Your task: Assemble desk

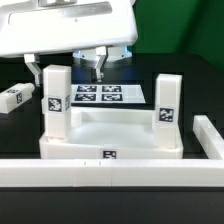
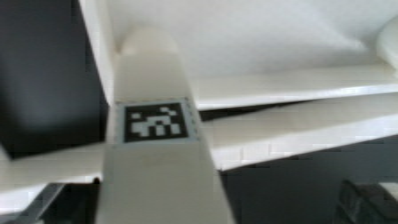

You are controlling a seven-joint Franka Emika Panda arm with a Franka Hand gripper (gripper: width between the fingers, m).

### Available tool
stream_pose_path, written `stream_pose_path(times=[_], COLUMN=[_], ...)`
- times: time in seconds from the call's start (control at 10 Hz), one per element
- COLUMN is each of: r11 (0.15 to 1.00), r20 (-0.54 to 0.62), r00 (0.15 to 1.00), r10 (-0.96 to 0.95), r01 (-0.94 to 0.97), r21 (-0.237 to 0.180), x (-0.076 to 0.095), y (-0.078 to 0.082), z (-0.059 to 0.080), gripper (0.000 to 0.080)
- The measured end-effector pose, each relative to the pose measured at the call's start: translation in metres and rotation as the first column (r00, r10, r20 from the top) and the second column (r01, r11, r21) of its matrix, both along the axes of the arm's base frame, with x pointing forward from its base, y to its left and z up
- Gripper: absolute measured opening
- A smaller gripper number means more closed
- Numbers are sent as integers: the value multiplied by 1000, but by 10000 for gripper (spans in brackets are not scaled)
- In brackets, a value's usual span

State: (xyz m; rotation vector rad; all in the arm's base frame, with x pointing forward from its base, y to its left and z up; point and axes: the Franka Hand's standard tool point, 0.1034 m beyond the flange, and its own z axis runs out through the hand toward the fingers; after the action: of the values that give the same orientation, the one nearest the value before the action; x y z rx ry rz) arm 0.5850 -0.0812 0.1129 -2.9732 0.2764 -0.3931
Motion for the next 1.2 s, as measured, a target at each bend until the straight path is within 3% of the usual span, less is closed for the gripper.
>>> stream_pose_path(times=[0.2, 0.7, 0.9, 1.2], r11=[999, 999, 1000, 1000], r20=[-117, -118, -141, -122], r00=[993, 993, 990, 992], r10=[8, 2, -19, -19], r01=[-2, 4, 18, 18], r21=[53, 47, -7, -4], x=[-8, -6, -1, -2], y=[-4, -4, -6, -9], z=[-2, -2, 2, 0], gripper=[649, 649, 649, 649])
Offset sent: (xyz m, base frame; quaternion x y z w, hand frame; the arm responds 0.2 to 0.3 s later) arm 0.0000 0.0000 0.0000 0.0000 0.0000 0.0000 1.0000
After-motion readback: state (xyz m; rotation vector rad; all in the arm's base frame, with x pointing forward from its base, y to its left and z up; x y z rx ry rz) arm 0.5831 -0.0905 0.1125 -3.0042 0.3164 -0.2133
